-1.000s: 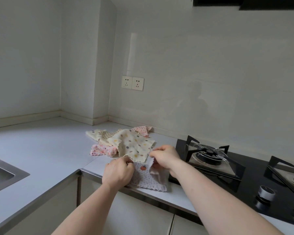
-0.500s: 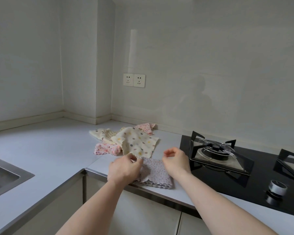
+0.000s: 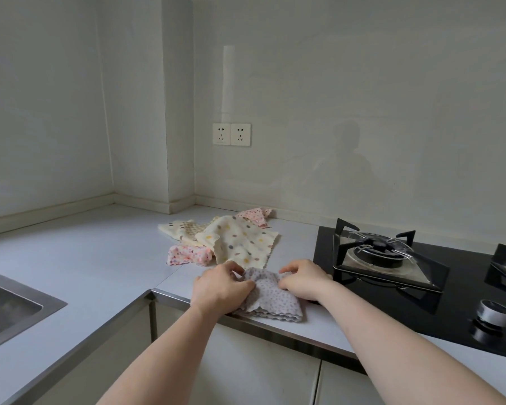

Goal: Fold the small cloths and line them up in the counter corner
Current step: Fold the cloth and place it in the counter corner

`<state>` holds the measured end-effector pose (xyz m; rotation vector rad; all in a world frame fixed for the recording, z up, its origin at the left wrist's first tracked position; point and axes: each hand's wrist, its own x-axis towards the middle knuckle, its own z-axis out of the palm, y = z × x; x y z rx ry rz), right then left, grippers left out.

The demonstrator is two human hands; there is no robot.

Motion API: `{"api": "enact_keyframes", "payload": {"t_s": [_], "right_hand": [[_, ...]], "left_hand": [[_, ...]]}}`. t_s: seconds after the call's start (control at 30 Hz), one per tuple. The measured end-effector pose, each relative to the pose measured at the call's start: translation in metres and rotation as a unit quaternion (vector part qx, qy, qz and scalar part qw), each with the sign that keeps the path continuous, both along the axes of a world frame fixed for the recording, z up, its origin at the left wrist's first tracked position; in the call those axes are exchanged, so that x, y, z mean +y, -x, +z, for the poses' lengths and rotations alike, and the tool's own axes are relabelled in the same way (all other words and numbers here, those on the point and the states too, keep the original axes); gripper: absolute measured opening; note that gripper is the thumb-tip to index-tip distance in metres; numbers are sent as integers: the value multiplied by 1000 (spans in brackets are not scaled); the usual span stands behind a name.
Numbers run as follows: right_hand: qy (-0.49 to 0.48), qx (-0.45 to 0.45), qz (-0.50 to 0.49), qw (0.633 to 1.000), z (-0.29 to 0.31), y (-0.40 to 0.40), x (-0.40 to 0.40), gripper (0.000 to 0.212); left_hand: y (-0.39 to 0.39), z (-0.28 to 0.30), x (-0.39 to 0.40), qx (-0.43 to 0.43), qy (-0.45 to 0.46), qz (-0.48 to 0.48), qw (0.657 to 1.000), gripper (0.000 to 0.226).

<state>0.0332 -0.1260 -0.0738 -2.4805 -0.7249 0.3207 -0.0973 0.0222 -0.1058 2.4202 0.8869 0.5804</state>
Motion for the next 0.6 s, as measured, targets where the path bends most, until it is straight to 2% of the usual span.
{"api": "enact_keyframes", "payload": {"t_s": [0.13,0.23,0.3,0.47,0.6], "right_hand": [[16,34,49,998,14,0,-3,41],[-18,19,48,998,16,0,-3,21],[-70,1,34,997,13,2,-2,18],[-183,-102,28,977,13,12,-5,23],[-189,-216,60,956,13,15,-11,26]], "left_hand": [[1,2,3,-9,29,-12,999,34],[0,2,5,-23,56,-23,998,36],[1,3,5,-39,80,-32,996,42],[3,5,6,-60,120,-51,990,56],[5,4,6,-54,115,-54,990,50]]}}
